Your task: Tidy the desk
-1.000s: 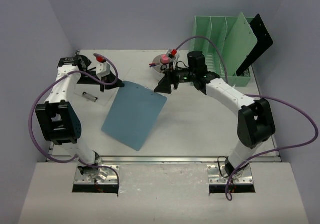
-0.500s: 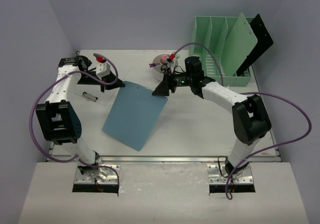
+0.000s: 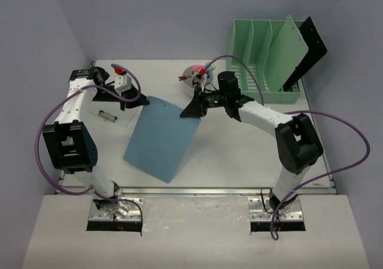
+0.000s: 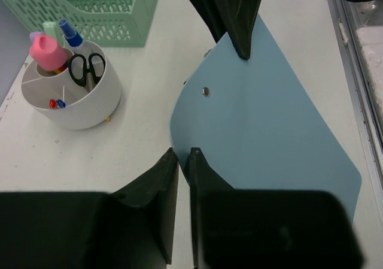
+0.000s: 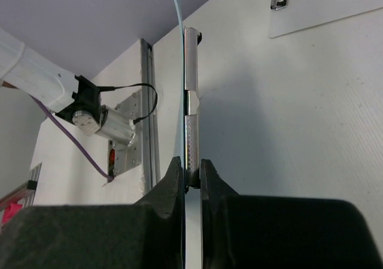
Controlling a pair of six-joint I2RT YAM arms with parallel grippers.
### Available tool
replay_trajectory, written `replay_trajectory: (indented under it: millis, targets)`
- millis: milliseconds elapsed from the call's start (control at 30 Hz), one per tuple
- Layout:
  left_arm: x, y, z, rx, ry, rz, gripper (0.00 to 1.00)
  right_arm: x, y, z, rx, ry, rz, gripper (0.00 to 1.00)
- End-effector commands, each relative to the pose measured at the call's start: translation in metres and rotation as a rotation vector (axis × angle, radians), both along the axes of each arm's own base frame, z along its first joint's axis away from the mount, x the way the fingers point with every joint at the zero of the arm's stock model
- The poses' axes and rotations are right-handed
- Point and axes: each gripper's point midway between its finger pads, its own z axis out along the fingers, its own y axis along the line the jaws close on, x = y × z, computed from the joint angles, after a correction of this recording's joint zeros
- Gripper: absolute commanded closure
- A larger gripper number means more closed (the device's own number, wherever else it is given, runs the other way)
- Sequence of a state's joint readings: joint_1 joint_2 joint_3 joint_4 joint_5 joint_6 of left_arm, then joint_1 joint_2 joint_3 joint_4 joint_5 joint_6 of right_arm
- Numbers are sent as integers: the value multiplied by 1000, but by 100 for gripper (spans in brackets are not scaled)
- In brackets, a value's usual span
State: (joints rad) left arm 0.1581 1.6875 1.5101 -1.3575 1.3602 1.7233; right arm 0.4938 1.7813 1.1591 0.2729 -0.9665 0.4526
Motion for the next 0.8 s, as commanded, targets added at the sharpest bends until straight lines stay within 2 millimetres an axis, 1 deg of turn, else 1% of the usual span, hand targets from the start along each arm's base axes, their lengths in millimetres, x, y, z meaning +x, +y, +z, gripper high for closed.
replay_trajectory:
  millis: [0, 33, 67, 100, 133, 167, 233, 267, 333, 367, 400, 433, 467, 500, 533, 567, 600, 633, 667, 700, 733, 767]
  targets:
    - [4, -7, 23, -48, -145, -24, 87, -7, 2, 20, 43, -39, 26, 99]
    - [4, -7, 22, -49, -133, -22, 76, -8, 2, 20, 39, -33, 24, 99]
    - [4, -6, 22, -48, -127, -19, 56, -8, 0, 27, 43, -43, 20, 99]
    - [4, -6, 22, -50, -118, -17, 48, -9, -2, 31, 44, -41, 19, 99]
    - [4, -4, 23, -50, -106, -8, 25, -12, -4, 33, 41, -27, 23, 99]
    - [3, -3, 23, -52, -103, -3, 15, -13, -7, 43, 48, -42, 19, 99]
    - [2, 0, 29, -71, -95, 13, 0, -16, -13, 52, 36, -51, 14, 99]
    - [4, 5, 33, -81, -96, 32, 0, -17, -17, 64, 35, -86, 3, 99]
    - [6, 12, 44, -125, -84, 58, 0, -19, -25, 73, -8, -121, -3, 99]
    - [9, 23, 50, -149, -84, 92, 0, -19, -31, 77, -24, -135, -15, 99]
    - [10, 27, 60, -198, -78, 106, 0, -21, -37, 90, -31, -170, -33, 99]
    - [11, 32, 69, -222, -53, 124, 0, -23, -44, 94, -57, -198, -39, 99]
    - [13, 44, 74, -244, -48, 160, 0, -22, -51, 101, -70, -224, -60, 99]
    - [13, 49, 81, -275, -48, 170, 0, -19, -58, 104, -99, -247, -100, 99]
    - [13, 53, 85, -285, -28, 185, 0, -23, -65, 118, -104, -288, -120, 99]
    - [13, 59, 89, -282, -27, 202, 0, -23, -75, 124, -130, -303, -142, 99]
    - [13, 61, 88, -260, -16, 213, 0, -16, -84, 129, -159, -324, -197, 99]
    - [13, 63, 92, -235, 0, 223, 0, -18, -93, 143, -169, -347, -227, 99]
    - [16, 66, 91, -208, 12, 235, 0, -11, -105, 149, -182, -357, -274, 99]
    - [22, 71, 87, -146, 18, 258, 0, -8, -112, 154, -197, -366, -310, 99]
    - [23, 74, 93, -159, 154, 303, 0, -3, -124, 166, -225, -397, -373, 99]
    - [43, 84, 107, -114, 66, 352, 0, 2, -134, 173, -242, -414, -417, 99]
